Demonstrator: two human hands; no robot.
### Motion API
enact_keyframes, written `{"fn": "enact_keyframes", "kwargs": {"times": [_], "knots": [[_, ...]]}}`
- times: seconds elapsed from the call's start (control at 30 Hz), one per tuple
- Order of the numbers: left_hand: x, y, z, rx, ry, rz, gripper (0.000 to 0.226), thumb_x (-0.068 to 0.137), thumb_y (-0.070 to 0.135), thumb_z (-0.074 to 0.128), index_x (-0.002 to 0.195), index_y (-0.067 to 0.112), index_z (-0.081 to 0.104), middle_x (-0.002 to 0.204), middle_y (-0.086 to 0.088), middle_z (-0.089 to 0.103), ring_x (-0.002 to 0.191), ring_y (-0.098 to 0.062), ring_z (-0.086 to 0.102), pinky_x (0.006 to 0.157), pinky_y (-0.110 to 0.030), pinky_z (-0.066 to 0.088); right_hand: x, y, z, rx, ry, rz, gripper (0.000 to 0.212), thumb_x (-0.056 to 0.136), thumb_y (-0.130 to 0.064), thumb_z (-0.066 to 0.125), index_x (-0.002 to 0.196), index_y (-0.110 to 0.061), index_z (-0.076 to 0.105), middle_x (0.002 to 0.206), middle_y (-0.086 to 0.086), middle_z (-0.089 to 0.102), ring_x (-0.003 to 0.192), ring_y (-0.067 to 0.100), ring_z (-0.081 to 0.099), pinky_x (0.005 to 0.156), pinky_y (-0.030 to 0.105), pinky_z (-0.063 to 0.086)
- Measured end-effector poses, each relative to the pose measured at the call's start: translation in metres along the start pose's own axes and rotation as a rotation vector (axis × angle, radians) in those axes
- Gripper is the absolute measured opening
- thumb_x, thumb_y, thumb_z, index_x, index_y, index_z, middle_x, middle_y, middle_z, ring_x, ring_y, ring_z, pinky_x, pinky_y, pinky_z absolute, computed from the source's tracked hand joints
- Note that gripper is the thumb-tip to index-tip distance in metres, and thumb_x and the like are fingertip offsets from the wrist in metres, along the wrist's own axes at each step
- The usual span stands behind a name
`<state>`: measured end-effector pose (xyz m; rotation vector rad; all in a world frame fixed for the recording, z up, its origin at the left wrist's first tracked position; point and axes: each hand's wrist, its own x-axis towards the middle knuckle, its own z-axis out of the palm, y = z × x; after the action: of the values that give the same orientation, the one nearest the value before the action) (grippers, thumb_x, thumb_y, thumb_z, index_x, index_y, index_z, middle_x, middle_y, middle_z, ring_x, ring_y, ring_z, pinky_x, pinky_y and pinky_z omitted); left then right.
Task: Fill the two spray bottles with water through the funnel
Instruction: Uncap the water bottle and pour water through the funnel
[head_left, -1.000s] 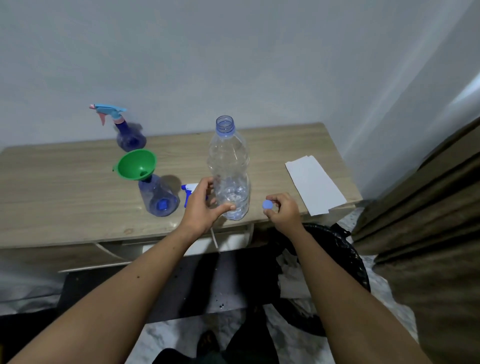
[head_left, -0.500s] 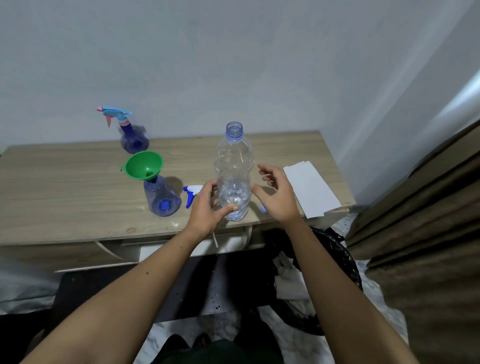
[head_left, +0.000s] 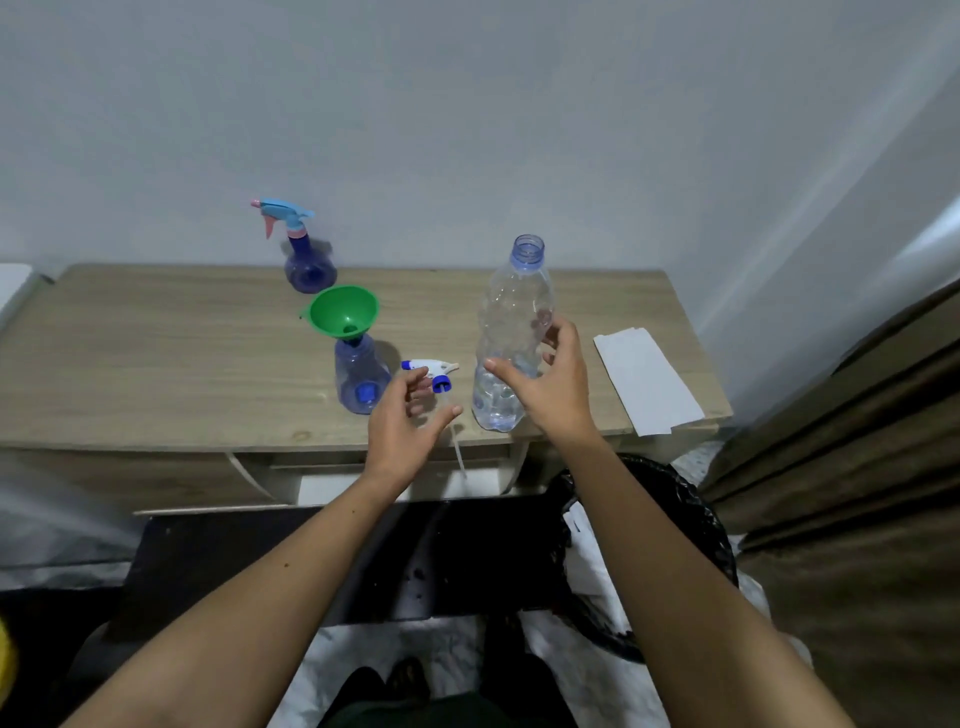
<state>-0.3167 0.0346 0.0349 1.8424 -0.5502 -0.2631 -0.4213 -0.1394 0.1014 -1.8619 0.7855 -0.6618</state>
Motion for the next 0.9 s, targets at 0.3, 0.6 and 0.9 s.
{"fn": "enact_keyframes", "kwargs": {"times": [0.3, 0.6, 0.9], "knots": [[0.017, -0.031, -0.085, 0.132, 0.293, -0.120, 0.077, 0.074, 0.029, 0.097, 0.134, 0.007, 0.053, 0.128, -0.011, 0.056, 0.103, -0.018, 0.059, 0.092, -0.029, 0.053, 0.000, -0.006, 0.017, -0.077, 0.053, -0.027, 0.088, 0.068, -0.047, 0.096, 0.136, -0.021, 0.045, 0.136, -0.002, 0.054, 0.125, 0.021, 0.059, 0.107, 0.045, 0.053], [0.065, -0.033, -0.102, 0.153, 0.047, -0.093, 0.097, 0.074, 0.033, 0.097, 0.154, 0.010, 0.046, 0.148, -0.011, 0.062, 0.135, -0.025, 0.060, 0.115, -0.045, 0.049, -0.008, -0.014, 0.024, -0.104, 0.066, -0.022, 0.086, 0.067, -0.048, 0.095, 0.132, -0.024, 0.044, 0.133, -0.002, 0.054, 0.124, 0.024, 0.059, 0.105, 0.049, 0.054], [0.067, -0.041, -0.099, 0.158, 0.089, -0.044, 0.066, 0.078, 0.030, 0.094, 0.133, 0.011, 0.065, 0.126, -0.008, 0.073, 0.113, -0.025, 0.070, 0.102, -0.049, 0.057, -0.009, -0.023, 0.021, -0.148, 0.010, -0.015, 0.087, 0.065, -0.060, 0.090, 0.129, -0.034, 0.038, 0.134, -0.007, 0.057, 0.124, 0.023, 0.062, 0.102, 0.051, 0.057]]}}
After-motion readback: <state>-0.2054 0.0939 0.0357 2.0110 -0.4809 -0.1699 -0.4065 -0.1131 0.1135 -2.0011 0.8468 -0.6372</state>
